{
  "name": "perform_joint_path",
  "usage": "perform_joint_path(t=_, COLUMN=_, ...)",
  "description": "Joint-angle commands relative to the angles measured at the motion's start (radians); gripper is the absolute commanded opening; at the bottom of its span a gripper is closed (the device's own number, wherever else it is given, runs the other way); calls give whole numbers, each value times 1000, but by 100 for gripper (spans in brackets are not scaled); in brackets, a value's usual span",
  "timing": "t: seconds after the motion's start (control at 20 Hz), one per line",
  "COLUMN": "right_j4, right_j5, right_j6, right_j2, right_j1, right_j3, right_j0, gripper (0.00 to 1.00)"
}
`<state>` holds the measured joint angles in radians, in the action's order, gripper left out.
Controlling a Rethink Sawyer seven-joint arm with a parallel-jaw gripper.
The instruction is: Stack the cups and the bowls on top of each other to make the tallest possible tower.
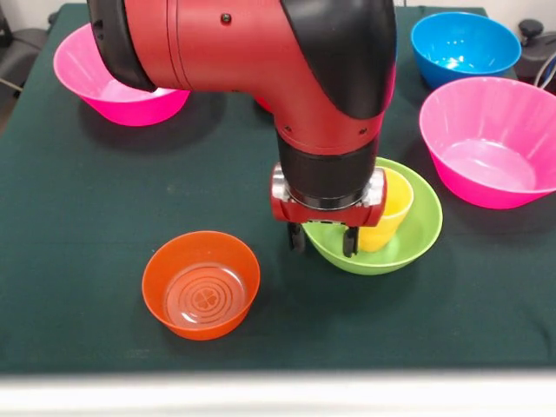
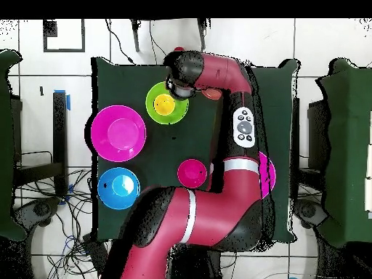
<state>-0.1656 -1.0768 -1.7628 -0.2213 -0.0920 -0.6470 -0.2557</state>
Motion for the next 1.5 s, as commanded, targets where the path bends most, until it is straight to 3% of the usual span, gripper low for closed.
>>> perform_joint_path(t=0.05, right_j4=-88, right_j5=87, right_j6=68, right_j2=31, right_j1=-61, right_j3=-88, right_j0=18, gripper=100)
perform_joint_path(t=0.45, right_j4=-109, right_j5=104, right_j6=119, right_j2=37, right_j1=1, right_j3=-25, right_j0=33, gripper=100)
perform_joint_path(t=0.8, right_j4=-113, right_j5=103, right_j6=104, right_j2=23, right_j1=51, right_j3=19, right_j0=39, gripper=100)
perform_joint_path(t=0.85, right_j4=-108, right_j5=86, right_j6=85, right_j2=27, right_j1=53, right_j3=20, right_j0=41, gripper=0)
perform_joint_path(t=1.5, right_j4=-94, right_j5=12, right_j6=74, right_j2=33, right_j1=92, right_j3=114, right_j0=53, gripper=0)
